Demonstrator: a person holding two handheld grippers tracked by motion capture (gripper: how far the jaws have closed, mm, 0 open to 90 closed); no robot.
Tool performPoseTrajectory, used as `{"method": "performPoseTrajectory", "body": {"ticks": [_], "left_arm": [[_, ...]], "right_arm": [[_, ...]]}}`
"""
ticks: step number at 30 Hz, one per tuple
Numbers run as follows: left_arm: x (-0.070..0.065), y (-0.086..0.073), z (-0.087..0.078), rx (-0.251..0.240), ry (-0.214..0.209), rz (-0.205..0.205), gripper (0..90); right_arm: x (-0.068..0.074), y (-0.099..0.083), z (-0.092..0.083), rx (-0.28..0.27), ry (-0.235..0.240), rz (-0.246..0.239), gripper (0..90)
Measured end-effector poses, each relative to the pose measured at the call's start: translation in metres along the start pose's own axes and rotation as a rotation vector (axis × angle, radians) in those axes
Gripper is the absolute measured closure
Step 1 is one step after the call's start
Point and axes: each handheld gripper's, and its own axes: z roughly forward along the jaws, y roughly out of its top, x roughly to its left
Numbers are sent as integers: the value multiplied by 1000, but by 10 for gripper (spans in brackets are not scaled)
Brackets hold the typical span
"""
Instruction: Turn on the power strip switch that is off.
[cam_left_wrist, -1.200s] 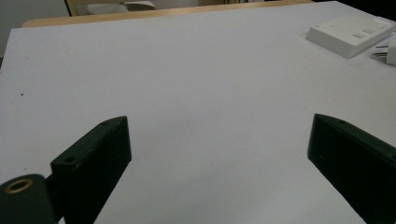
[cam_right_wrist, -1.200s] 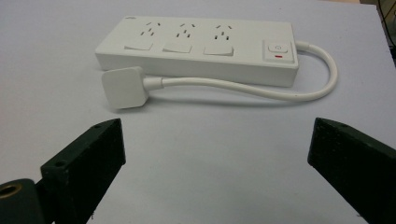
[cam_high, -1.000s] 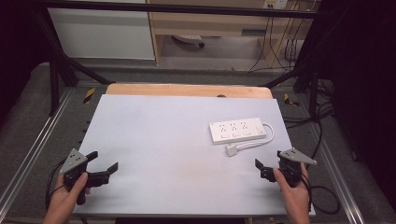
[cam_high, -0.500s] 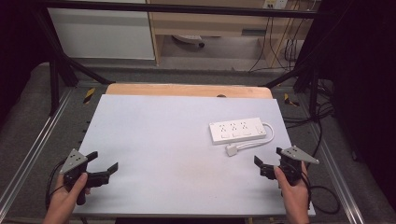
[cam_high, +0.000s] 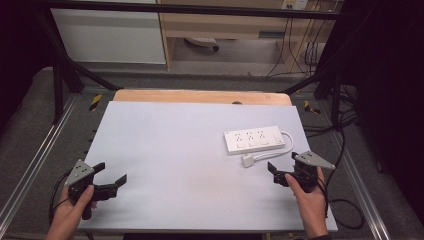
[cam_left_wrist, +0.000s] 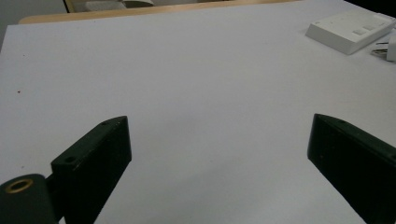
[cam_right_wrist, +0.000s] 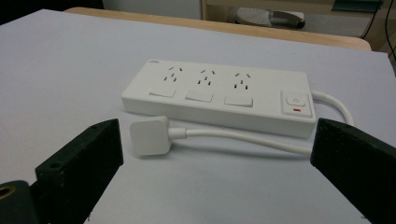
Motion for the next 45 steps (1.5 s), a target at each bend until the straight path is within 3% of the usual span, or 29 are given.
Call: {"method": "performPoseTrajectory", "body": {"ticks": [25, 38, 45], "left_arm": [[0, -1, 1, 9, 1, -4, 65], [4, -2, 2, 14, 10, -23, 67], [2, -2, 3, 15, 7, -19, 67]], "right_arm": [[-14, 21, 16, -60, -22, 30, 77], [-18, 39, 29, -95, -37, 10, 171], [-22, 41, 32, -107, -46, 4, 289]]}}
